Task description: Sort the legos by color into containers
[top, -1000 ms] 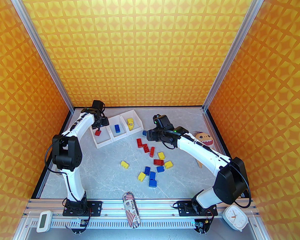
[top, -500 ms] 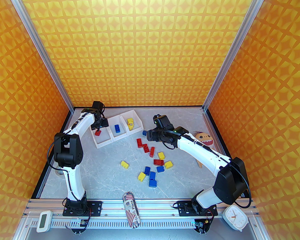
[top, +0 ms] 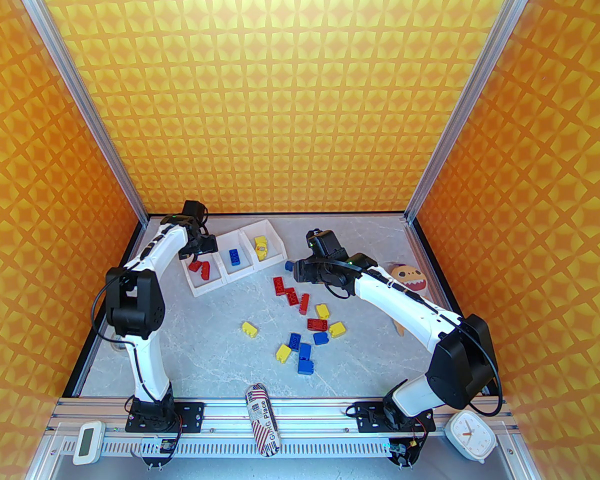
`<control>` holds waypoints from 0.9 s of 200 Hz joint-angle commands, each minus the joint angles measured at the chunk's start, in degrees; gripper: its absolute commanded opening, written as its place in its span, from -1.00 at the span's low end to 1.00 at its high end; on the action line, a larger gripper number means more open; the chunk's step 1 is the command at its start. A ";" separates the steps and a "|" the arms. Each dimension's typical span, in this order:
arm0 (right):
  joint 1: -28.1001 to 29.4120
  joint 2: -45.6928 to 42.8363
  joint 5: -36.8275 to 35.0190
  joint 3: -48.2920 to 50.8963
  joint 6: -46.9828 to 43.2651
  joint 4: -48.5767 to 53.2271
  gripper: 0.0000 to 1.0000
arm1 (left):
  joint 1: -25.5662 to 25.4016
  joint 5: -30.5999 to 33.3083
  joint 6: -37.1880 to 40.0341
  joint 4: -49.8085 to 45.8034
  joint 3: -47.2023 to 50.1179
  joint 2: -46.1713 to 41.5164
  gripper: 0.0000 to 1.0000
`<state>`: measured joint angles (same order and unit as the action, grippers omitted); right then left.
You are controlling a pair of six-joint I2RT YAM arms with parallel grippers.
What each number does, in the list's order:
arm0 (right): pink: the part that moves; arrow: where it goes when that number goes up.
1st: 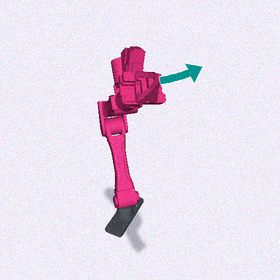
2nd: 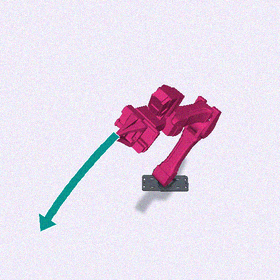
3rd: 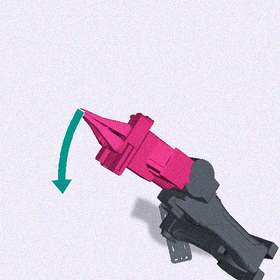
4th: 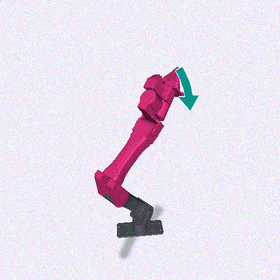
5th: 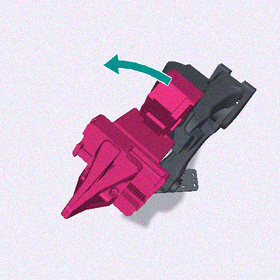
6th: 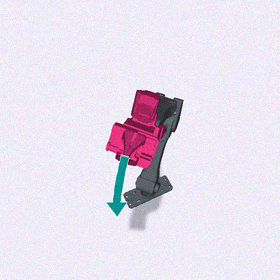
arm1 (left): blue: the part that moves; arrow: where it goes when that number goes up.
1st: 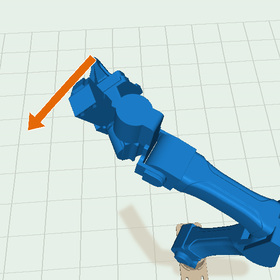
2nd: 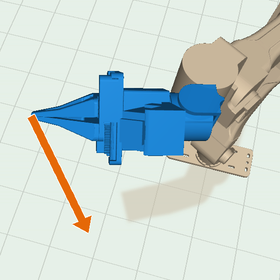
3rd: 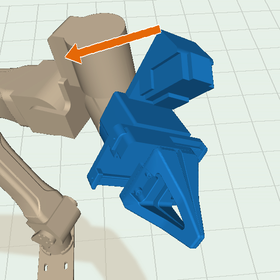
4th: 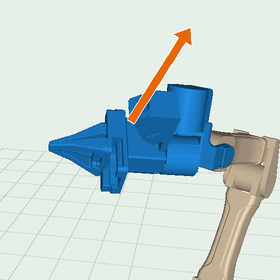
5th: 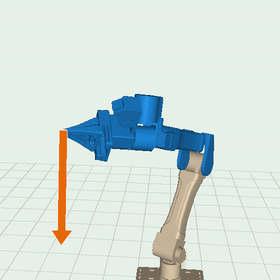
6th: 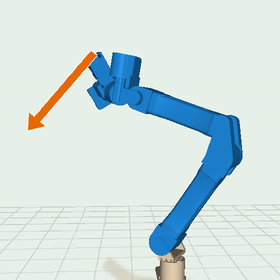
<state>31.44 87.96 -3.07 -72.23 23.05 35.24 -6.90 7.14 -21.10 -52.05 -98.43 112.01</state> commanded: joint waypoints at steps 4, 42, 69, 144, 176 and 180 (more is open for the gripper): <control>0.11 -0.56 -0.72 2.93 -1.19 -0.69 0.23 | -2.29 -0.18 -0.65 0.77 5.07 -8.36 0.58; 0.24 -3.15 -0.51 9.70 -1.96 -4.87 0.20 | -7.46 0.28 -2.84 6.38 16.58 -18.78 0.58; 0.55 -4.47 -0.43 14.02 -0.17 -7.27 0.16 | -11.44 0.46 -5.43 8.41 23.75 -26.21 0.58; 2.75 -4.12 -6.33 20.97 1.44 -10.45 0.05 | -19.97 0.70 -9.87 11.24 37.27 -37.37 0.60; 2.76 -2.82 -7.83 21.70 1.78 -9.23 0.05 | -20.93 0.73 -10.93 10.58 38.60 -38.40 0.60; 2.75 -2.60 -7.88 21.77 1.82 -9.10 0.05 | -21.08 0.71 -10.90 10.43 38.66 -38.54 0.60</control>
<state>34.13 84.82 -8.10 -50.96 23.75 26.33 -27.20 7.16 -30.46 -42.00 -60.38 74.91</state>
